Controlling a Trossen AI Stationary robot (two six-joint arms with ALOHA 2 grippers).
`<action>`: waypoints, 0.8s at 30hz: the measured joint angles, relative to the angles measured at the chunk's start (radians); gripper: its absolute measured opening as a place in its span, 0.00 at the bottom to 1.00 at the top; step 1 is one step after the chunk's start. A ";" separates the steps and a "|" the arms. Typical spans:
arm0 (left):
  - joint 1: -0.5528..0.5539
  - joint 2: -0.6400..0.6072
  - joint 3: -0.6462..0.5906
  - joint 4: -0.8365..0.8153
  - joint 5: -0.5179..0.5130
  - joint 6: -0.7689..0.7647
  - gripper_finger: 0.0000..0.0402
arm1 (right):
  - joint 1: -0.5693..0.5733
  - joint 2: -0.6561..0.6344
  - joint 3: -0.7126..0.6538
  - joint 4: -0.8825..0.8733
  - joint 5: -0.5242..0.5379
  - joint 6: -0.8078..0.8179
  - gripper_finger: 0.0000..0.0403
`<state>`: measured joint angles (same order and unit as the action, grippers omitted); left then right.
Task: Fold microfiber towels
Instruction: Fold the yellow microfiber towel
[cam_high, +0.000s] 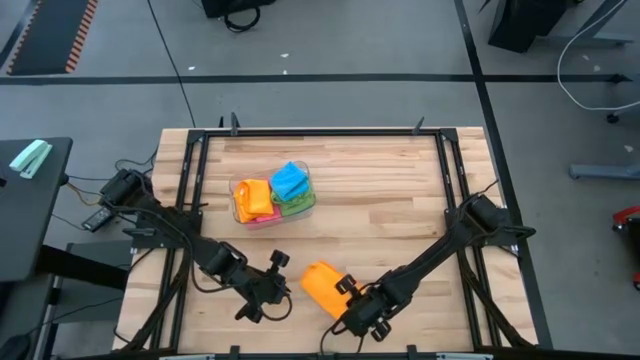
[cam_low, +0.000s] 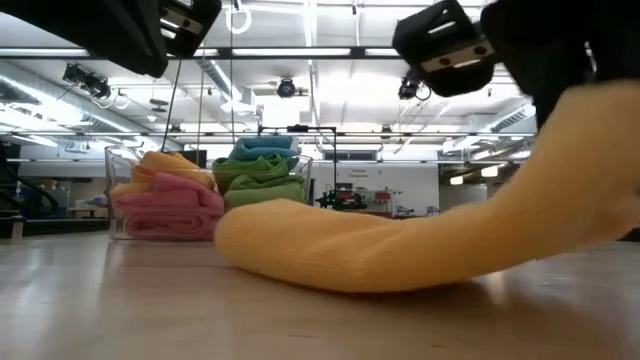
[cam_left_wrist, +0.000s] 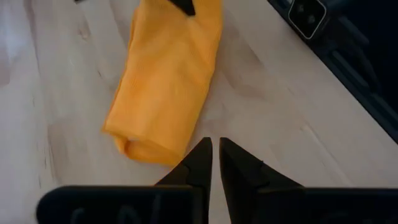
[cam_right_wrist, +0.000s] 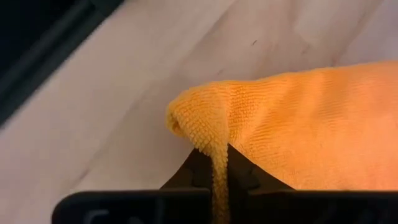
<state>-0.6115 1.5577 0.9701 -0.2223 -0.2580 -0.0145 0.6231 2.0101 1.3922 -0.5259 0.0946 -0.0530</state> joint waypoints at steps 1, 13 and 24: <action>0.002 0.001 0.000 0.001 0.000 0.000 0.10 | 0.000 -0.010 0.000 -0.004 -0.012 0.026 0.03; 0.006 0.009 0.000 0.006 -0.002 0.003 0.11 | -0.003 -0.022 0.003 -0.001 -0.191 0.237 0.03; 0.006 0.008 0.000 0.009 -0.003 0.002 0.11 | 0.073 -0.093 0.005 -0.006 -0.315 0.388 0.03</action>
<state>-0.6052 1.5661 0.9703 -0.2134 -0.2607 -0.0127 0.6958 1.9171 1.3972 -0.5323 -0.2207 0.3347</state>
